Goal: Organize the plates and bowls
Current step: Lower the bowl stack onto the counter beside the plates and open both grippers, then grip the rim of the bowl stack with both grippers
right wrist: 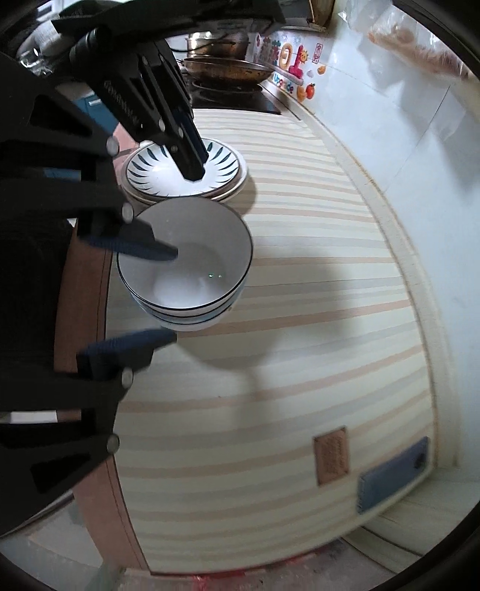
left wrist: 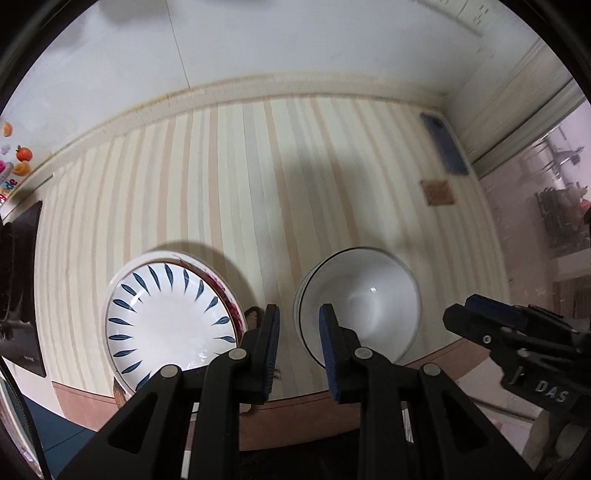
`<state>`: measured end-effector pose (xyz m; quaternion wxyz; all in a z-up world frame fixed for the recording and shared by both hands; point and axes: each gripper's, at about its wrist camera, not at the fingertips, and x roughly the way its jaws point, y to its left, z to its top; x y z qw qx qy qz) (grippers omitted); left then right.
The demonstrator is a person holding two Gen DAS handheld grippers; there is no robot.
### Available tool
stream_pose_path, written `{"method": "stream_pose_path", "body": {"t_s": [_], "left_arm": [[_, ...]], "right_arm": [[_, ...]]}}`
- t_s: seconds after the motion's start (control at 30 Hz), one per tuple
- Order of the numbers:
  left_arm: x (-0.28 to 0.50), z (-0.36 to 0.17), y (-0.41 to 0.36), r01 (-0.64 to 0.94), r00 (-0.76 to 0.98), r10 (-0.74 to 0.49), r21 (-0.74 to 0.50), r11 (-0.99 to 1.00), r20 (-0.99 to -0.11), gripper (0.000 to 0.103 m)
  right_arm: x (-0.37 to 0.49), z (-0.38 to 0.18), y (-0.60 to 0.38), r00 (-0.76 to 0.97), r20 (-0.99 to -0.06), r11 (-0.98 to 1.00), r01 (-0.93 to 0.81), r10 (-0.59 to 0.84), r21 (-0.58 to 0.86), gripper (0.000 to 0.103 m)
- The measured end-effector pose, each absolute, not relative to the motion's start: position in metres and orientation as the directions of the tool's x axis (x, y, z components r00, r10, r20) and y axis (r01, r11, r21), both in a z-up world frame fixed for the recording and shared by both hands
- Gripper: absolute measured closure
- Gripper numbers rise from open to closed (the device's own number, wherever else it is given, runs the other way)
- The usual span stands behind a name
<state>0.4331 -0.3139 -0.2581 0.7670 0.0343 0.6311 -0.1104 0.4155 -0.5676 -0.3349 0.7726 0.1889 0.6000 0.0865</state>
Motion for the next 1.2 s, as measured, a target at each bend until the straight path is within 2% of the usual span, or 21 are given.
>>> {"method": "stream_pose_path", "body": {"t_s": [0.07, 0.17, 0.2, 0.23, 0.3, 0.43, 0.6, 0.77, 0.9, 1.03, 1.2], "left_arm": [[0.428, -0.24, -0.311, 0.225, 0.213, -0.151, -0.102, 0.969, -0.965, 0.079], [0.42, -0.22, -0.31, 0.249, 0.26, -0.171, -0.105, 0.963, -0.95, 0.066], [0.417, -0.213, -0.308, 0.257, 0.273, -0.184, -0.113, 0.96, -0.944, 0.056], [0.412, -0.205, -0.306, 0.269, 0.284, -0.199, -0.122, 0.955, -0.938, 0.039], [0.406, -0.194, -0.304, 0.282, 0.28, -0.205, -0.124, 0.951, -0.938, 0.022], [0.39, -0.171, -0.299, 0.325, 0.321, -0.233, -0.125, 0.937, -0.918, 0.02], [0.371, -0.148, -0.291, 0.371, 0.382, -0.297, -0.149, 0.916, -0.875, 0.013], [0.358, -0.135, -0.285, 0.405, 0.392, -0.32, -0.151, 0.902, -0.862, 0.012], [0.352, -0.133, -0.283, 0.416, 0.389, -0.347, -0.173, 0.893, -0.853, 0.006], [0.35, -0.137, -0.282, 0.424, 0.416, -0.361, -0.173, 0.889, -0.835, 0.006], [0.356, -0.149, -0.287, 0.419, 0.39, -0.348, -0.172, 0.892, -0.853, 0.006]], "right_arm": [[0.408, -0.32, -0.565, 0.297, -0.896, 0.925, 0.088, 0.329, 0.369, 0.057], [0.391, -0.293, -0.56, 0.364, -0.891, 0.944, 0.08, 0.272, 0.321, 0.043], [0.385, -0.283, -0.558, 0.386, -0.887, 0.948, 0.084, 0.252, 0.306, 0.039], [0.378, -0.274, -0.555, 0.406, -0.883, 0.951, 0.092, 0.234, 0.294, 0.035], [0.362, -0.253, -0.552, 0.451, -0.871, 0.957, 0.108, 0.194, 0.269, 0.027], [0.332, -0.224, -0.545, 0.509, -0.854, 0.965, 0.151, 0.111, 0.215, 0.019], [0.294, -0.197, -0.534, 0.562, -0.826, 0.968, 0.185, 0.039, 0.171, 0.017], [0.265, -0.18, -0.524, 0.6, -0.8, 0.958, 0.22, 0.014, 0.182, 0.015], [0.248, -0.176, -0.519, 0.612, -0.791, 0.956, 0.233, 0.0, 0.181, 0.013], [0.243, -0.18, -0.519, 0.609, -0.793, 0.952, 0.242, 0.002, 0.188, 0.011], [0.245, -0.188, -0.525, 0.601, -0.799, 0.947, 0.25, 0.009, 0.199, 0.011]]}}
